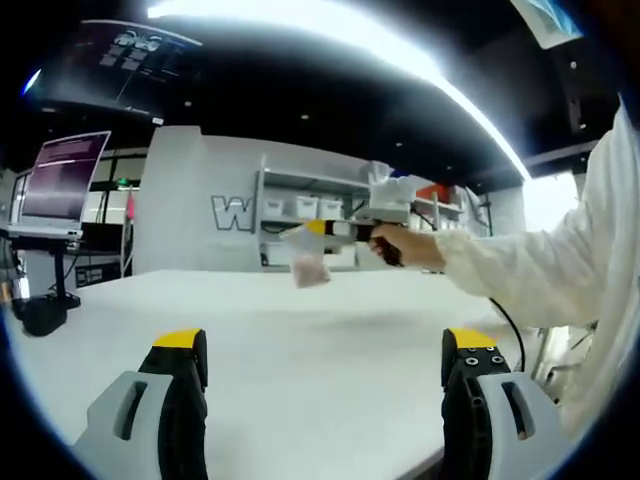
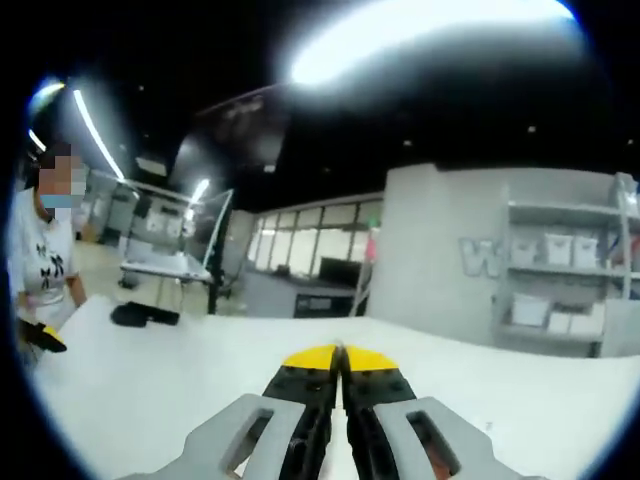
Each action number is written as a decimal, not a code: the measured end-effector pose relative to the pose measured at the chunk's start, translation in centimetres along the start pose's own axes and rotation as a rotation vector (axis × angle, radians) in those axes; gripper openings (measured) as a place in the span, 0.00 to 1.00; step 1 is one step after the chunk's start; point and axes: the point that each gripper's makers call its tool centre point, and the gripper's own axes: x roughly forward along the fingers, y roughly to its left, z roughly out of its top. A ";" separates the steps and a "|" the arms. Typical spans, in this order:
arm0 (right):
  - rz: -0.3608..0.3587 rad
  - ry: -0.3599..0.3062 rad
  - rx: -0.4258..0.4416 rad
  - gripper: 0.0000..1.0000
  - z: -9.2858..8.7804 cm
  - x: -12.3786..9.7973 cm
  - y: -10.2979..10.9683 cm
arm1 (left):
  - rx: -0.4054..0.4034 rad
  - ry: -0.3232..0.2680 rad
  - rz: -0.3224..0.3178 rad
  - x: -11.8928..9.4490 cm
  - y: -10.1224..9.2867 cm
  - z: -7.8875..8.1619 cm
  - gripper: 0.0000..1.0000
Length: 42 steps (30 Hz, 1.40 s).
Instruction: Open the resealable bag by pulling the two sides of the seal apart until the entire bag opening is separated and visibly accessible.
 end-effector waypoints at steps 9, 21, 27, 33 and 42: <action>0.020 0.012 -0.018 0.00 -0.4 -0.3 0.6 | -0.001 0.003 0.001 -0.1 0.0 -0.2 0.95; 0.070 0.014 0.017 0.00 -0.5 -0.9 2.1 | -0.004 0.006 0.001 0.0 0.1 -0.4 0.95; 0.085 0.015 0.024 0.00 -0.6 -1.3 2.6 | -0.005 0.006 0.000 0.0 0.0 -0.4 0.95; 0.092 0.019 0.048 0.00 -0.7 -1.6 2.7 | -0.004 0.005 0.002 -0.1 0.1 -0.3 0.95; 0.104 0.011 0.091 0.00 -0.3 -2.4 2.7 | -0.002 0.004 -0.001 -0.1 0.0 -0.2 0.95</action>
